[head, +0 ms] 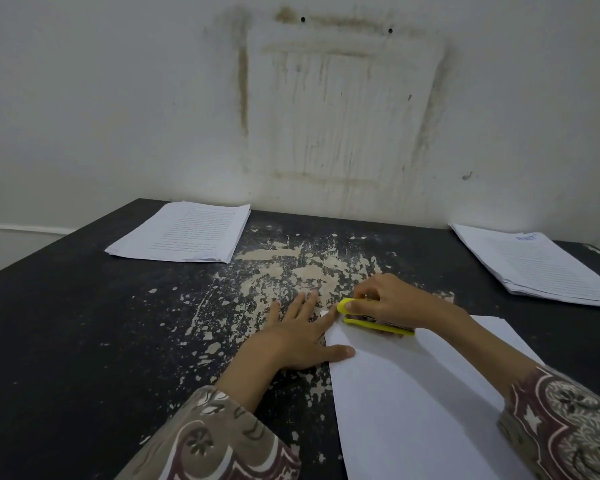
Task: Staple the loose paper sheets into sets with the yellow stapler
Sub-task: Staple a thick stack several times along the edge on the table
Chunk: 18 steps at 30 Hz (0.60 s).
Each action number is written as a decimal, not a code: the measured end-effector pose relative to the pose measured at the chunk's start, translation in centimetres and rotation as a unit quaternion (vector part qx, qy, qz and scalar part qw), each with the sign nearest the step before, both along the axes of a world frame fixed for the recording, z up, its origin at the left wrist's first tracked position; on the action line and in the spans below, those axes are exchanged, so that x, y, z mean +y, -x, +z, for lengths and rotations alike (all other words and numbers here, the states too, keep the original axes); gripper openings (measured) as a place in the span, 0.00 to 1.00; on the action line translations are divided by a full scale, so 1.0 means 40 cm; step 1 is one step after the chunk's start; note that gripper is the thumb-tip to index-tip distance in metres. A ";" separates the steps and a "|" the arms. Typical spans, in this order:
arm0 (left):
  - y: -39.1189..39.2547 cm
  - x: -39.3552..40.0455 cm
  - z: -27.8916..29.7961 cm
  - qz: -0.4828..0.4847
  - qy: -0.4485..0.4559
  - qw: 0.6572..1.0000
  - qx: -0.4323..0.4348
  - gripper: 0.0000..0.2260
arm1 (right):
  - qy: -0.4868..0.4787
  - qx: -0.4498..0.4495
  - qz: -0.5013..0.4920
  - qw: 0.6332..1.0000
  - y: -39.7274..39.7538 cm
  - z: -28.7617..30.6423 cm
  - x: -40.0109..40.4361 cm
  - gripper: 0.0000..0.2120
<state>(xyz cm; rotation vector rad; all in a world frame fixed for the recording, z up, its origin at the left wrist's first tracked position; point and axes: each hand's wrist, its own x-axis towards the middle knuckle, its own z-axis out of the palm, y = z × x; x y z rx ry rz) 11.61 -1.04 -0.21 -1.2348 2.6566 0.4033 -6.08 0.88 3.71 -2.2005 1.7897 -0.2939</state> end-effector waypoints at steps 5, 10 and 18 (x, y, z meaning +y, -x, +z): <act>0.001 0.000 0.000 -0.002 0.004 1.000 -0.004 0.35 | -0.003 -0.011 -0.040 0.999 -0.017 -0.015 -0.010 0.22; 0.001 -0.001 -0.002 -0.001 0.003 1.000 -0.003 0.35 | -0.089 -0.139 -0.101 0.981 0.000 -0.011 0.001 0.19; 0.001 -0.002 -0.004 0.002 0.003 1.000 0.000 0.35 | -0.107 -0.197 -0.172 0.959 0.000 -0.010 0.005 0.21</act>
